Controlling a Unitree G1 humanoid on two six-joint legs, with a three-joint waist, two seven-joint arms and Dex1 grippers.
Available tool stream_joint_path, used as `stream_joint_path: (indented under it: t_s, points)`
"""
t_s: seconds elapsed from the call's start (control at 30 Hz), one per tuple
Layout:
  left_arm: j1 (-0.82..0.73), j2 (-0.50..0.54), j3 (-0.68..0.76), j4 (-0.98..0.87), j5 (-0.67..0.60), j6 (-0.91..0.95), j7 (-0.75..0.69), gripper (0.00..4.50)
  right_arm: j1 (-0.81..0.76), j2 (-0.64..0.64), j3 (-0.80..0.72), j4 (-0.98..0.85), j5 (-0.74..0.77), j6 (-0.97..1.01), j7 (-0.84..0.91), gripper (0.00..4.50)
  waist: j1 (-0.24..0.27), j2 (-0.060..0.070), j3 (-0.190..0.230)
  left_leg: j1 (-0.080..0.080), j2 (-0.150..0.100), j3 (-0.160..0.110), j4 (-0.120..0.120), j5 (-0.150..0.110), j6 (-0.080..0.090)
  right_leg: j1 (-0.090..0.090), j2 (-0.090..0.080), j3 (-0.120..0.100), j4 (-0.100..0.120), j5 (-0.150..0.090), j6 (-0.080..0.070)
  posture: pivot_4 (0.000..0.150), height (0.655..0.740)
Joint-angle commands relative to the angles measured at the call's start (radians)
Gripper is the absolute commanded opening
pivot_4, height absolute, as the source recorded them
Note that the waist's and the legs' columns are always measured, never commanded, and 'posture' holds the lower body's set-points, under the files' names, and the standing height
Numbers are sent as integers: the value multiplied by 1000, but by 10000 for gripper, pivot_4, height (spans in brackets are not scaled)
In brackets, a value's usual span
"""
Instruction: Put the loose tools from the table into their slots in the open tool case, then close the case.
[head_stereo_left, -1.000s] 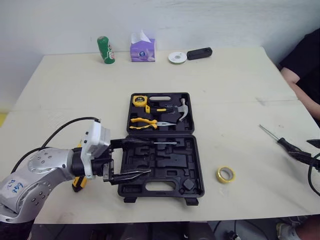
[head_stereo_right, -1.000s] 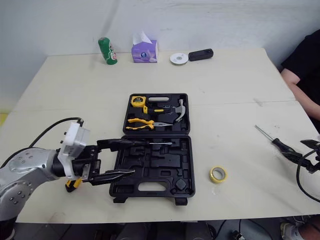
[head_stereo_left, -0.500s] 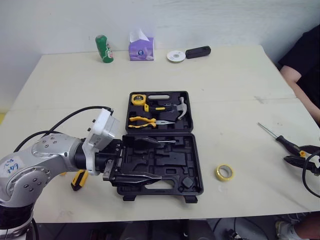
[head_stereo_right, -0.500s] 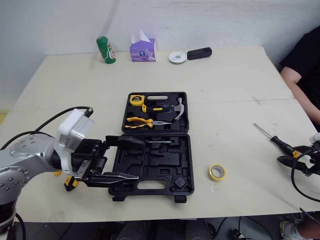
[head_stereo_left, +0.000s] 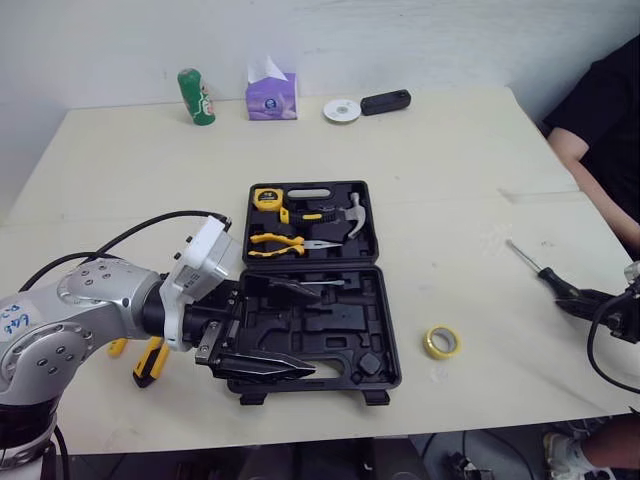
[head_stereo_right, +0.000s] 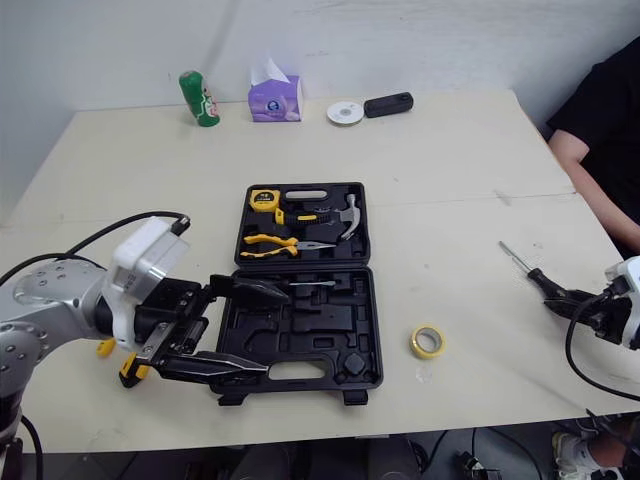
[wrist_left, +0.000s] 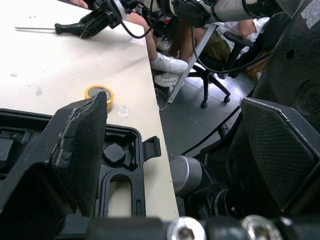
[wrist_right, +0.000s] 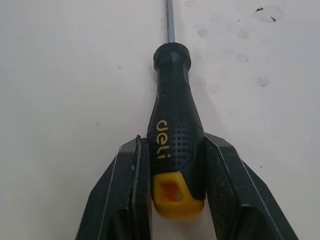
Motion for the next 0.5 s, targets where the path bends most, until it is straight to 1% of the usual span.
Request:
stream_joint_path:
  t_s: [0.03,0.13,0.27,0.33,0.37,0.43,0.5]
  points:
    - [-9,11,6,-6,-2,-3,-10,45000,16,22,-9,-13,7,-10,-7,10073,0,0,0,0,0,0,0,0,0,0,0,0,0,0,0,1500,7400]
    - [2,-2,4,-15,43,-48,-35,45000,24,33,-28,-34,23,-35,-19,10073,-3,0,0,0,0,0,0,0,0,0,0,0,0,0,0,1500,7400]
    - [9,-22,-6,2,81,-76,-53,45000,32,46,-47,-108,44,-54,-5,10073,-4,0,0,0,0,1,0,0,0,0,1,1,1,0,0,1500,7400]
    - [19,-26,-12,25,121,-98,-71,45000,38,65,-58,-223,82,-21,9,10073,-3,0,0,0,0,1,0,0,0,-1,1,1,1,0,0,1500,7400]
    - [25,-37,-17,41,176,-136,-63,45000,51,73,-59,-296,98,5,13,10073,-4,0,1,0,0,1,0,0,0,-1,1,1,1,0,0,1500,7400]
    - [43,-44,-44,74,333,-257,-72,45000,95,87,-57,-475,138,73,19,10073,1,4,1,0,0,1,0,0,0,-1,1,2,2,0,0,1500,7400]
    - [68,-61,-33,86,362,-303,-94,45000,144,97,-52,-667,178,157,5,10073,5,4,1,0,0,1,0,0,0,-2,1,1,2,0,0,1500,7400]
